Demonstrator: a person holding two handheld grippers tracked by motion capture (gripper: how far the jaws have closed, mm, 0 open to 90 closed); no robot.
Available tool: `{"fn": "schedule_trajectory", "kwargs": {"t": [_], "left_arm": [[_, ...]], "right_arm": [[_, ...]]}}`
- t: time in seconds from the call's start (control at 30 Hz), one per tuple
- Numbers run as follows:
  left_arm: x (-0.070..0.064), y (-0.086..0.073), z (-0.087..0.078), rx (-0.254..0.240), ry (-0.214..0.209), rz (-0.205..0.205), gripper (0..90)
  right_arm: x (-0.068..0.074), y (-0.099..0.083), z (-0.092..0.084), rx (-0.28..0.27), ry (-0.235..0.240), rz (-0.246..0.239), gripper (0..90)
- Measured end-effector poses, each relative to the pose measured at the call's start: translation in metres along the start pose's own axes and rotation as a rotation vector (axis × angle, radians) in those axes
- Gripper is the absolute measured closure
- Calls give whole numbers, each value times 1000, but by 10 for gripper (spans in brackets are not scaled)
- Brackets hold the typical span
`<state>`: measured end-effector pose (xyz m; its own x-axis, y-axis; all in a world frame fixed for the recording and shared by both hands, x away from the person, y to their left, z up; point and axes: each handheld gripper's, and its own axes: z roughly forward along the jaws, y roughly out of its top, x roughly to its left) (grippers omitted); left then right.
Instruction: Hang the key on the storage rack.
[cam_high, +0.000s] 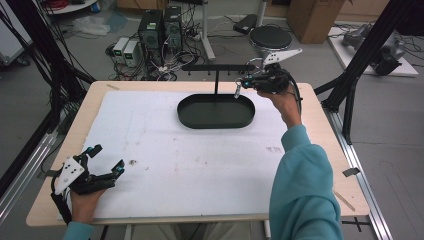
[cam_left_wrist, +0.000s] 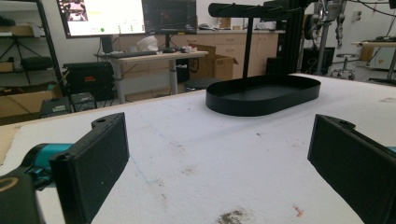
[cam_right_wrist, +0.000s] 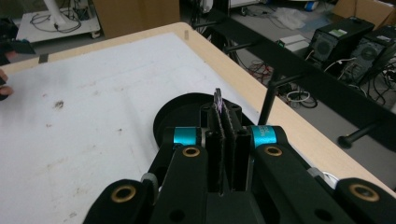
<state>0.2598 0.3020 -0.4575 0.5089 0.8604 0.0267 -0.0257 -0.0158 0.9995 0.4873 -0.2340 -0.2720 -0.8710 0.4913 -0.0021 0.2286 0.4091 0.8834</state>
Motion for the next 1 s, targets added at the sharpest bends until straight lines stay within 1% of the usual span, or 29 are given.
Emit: {"fn": "schedule_trajectory", "kwargs": {"t": [0.07,0.17,0.2,0.23,0.27,0.47,0.6,0.67,0.73,0.83,0.93,1.0], "left_arm": [[0,0,0,1,0,0,57],[0,0,0,-2,-1,1,58],[0,0,0,0,0,2,57],[0,0,0,0,0,1,57],[0,0,0,0,0,2,57],[0,0,0,2,1,1,57],[0,0,0,-4,2,1,58],[0,0,0,0,0,0,58],[0,0,0,-2,1,-3,58],[0,0,0,-4,0,0,58],[0,0,0,-4,-1,-1,57],[0,0,0,-4,0,-1,58]], "right_arm": [[-3,2,-1,7,-6,8,887],[-10,6,-2,25,-13,4,887],[-11,8,-3,25,-19,0,887],[-13,9,-4,21,-18,8,887],[-15,10,-4,14,-19,5,887],[-24,7,-8,35,-37,24,888],[-31,6,-9,37,-44,38,887],[-34,6,-9,54,-49,42,887],[-35,8,-9,63,-59,31,887],[-38,8,-7,47,-65,46,887],[-40,5,-3,79,-68,51,887],[-41,4,-2,81,-69,56,887]]}}
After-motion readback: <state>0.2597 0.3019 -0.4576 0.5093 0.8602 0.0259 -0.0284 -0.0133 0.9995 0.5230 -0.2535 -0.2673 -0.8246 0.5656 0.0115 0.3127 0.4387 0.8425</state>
